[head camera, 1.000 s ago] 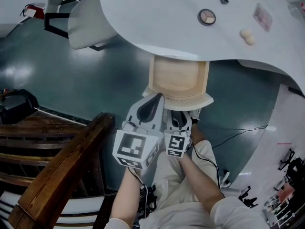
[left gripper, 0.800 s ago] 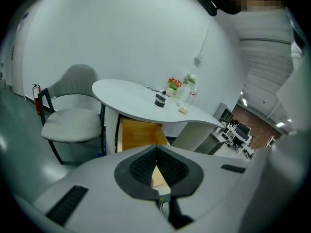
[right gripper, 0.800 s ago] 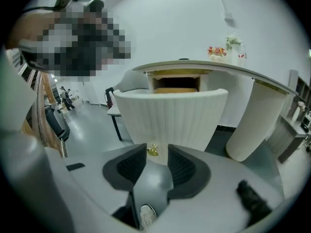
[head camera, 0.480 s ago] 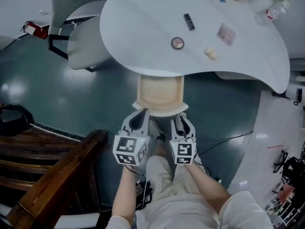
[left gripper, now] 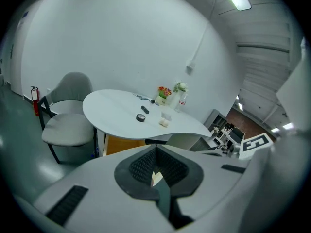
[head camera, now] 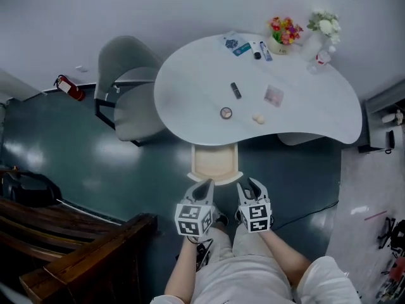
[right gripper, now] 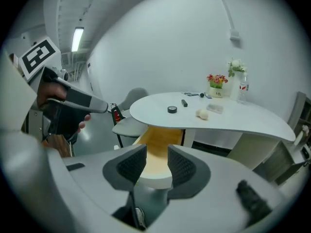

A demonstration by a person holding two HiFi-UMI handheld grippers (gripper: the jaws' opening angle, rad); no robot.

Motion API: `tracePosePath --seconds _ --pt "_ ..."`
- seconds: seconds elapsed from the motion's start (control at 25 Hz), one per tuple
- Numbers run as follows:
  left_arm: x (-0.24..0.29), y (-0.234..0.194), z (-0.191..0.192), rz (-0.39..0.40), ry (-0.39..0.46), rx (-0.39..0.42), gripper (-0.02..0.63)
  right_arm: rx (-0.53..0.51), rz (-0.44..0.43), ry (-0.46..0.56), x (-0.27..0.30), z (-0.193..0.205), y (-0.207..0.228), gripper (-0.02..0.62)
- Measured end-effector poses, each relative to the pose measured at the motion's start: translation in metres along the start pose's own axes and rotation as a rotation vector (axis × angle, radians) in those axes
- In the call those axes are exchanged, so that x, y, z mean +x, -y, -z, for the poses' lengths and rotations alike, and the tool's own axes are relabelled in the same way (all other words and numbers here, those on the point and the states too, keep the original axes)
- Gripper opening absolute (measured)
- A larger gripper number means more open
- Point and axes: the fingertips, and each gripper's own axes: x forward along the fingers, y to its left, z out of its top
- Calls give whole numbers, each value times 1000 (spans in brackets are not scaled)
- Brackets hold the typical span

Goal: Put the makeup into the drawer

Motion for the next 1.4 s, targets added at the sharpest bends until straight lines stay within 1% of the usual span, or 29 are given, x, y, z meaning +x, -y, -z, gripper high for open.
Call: tracePosePath --seconds 0.2,0.4,0.48,0.6,0.72,0.8,0.88,1.04,1.24,1.4 --pt "-20 20 -27 16 28 3 9 74 -55 16 -27 -38 -12 137" --pt "-38 34 -32 30 21 0 9 81 -104 23 -54 -65 -23 103" --pt "-43 38 -33 35 17 7 9 65 -104 46 -62 -76 -23 96" --pt "-49 48 -36 52 16 4 9 29 -116 64 -72 -89 -20 45" --pt "-53 59 -42 68 15 5 9 -8 -158 69 -79 -100 -23 23" --pt "-53 63 -45 61 17 14 9 -44 -189 70 -82 -105 -24 15" --pt "-48 64 -52 50 28 6 9 -65 -231 76 -81 -113 -23 14" --pt "-36 69 -67 37 59 -21 9 -70 -331 79 -81 -130 -16 12" --pt "-25 76 -85 20 90 -41 9 -115 -391 68 -80 -146 -2 12" --pt "-17 84 -95 10 107 -35 9 -168 -429 78 -78 -154 6 12"
